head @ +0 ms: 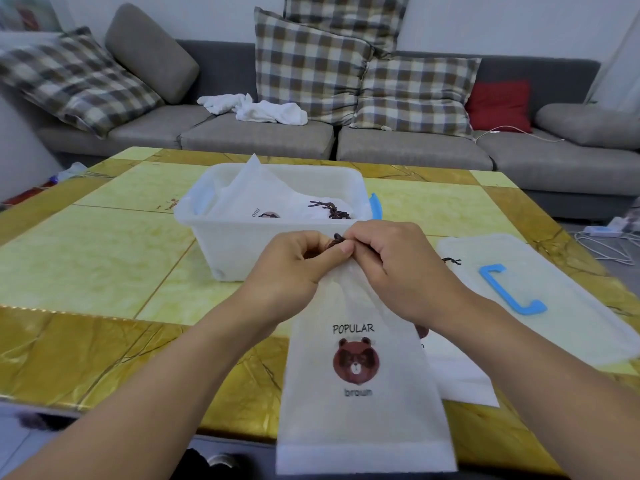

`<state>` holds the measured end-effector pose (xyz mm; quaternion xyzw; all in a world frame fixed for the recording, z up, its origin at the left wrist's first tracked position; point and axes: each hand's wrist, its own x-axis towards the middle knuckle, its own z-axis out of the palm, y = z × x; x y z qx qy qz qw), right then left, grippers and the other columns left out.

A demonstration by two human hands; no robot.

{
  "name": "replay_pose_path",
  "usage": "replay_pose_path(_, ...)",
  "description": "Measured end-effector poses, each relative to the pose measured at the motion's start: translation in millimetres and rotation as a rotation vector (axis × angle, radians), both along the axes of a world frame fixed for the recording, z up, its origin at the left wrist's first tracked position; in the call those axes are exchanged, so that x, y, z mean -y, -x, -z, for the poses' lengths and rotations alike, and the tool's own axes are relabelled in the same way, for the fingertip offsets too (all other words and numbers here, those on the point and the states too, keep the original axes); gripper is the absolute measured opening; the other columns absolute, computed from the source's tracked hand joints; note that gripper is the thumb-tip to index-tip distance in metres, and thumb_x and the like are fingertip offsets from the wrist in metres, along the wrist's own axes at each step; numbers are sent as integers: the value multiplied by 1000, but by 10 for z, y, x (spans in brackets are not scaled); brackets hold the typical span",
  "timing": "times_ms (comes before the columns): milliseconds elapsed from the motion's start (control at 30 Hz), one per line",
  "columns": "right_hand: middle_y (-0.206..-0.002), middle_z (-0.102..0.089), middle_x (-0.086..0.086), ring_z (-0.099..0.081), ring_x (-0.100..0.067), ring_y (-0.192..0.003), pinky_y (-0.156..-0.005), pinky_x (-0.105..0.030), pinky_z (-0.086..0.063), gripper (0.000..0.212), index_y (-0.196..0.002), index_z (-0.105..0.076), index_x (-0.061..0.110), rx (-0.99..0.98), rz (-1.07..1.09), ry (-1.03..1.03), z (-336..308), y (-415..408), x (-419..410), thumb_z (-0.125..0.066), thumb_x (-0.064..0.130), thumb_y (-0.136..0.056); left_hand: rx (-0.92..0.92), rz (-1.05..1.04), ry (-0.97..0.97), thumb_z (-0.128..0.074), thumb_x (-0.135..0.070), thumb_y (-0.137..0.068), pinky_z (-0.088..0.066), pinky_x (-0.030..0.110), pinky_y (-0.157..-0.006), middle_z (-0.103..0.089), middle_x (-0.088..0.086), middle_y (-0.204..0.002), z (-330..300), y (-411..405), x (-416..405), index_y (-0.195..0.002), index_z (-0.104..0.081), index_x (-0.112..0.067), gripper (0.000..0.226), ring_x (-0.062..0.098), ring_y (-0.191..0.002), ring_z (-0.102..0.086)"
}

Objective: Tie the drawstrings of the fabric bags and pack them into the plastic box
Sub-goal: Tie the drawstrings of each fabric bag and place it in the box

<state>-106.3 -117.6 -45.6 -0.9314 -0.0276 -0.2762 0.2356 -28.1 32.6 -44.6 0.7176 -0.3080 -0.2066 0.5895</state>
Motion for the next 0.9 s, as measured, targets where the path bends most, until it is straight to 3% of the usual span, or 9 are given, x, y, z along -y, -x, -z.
replay_pose_path(167,-66,-51,6,-45,-16,-65,-62,-30,-37,26,-77,-58,10,5,-3,23,-9,7,6,-46,22,-97,133,-39,42,-74,-20,-88,-49,36,-67,-74,13,-79,-19,-76,-58,-82,-76,-9,13,17,-66,-62)
replay_pose_path(333,-65,-48,10,-45,-12,-65,-61,-23,-35,26,-77,-57,10,-5,24,42,-15,12,37,-47,22,-98,121,-83,57,-78,-9,-83,-60,44,-86,-78,5,-83,-32,-104,-74,-90,-80,-11,7,26,-85,-75)
replay_pose_path(467,-68,-53,11,-48,-8,-66,-63,-18,-36,22,-79,-61,12,-32,10,34,-24,37,84,-51,18,-98,189,-126,-11,-85,-7,-76,-57,21,-73,-78,1,-77,-65,-185,-133,-84,-80,-14,12,11,-75,-74)
replay_pose_path(600,-68,-59,4,-52,-18,-66,-64,-28,-42,21,-81,-65,10,-78,5,18,-18,56,90,-56,14,-99,441,-139,-126,-81,-9,-81,-46,7,-61,-73,-12,-68,-56,-175,-151,-82,-80,-20,11,-3,-62,-65)
replay_pose_path(767,-61,-59,6,-48,-12,-58,-56,-17,-36,19,-81,-71,13,-142,-2,-98,-53,81,78,-62,16,-97,599,-208,-187,-79,-13,-83,-51,21,-74,-71,-13,-70,-27,-175,-113,-80,-78,-26,13,8,-75,-65)
replay_pose_path(900,-47,-41,14,-35,-8,-48,-52,-14,-29,17,-83,-75,12,-209,-5,-225,-140,134,186,-67,21,-95,691,-243,-278,-76,-14,-87,-53,25,-74,-71,-3,-77,-9,-276,-143,-85,-78,-22,8,10,-73,-65)
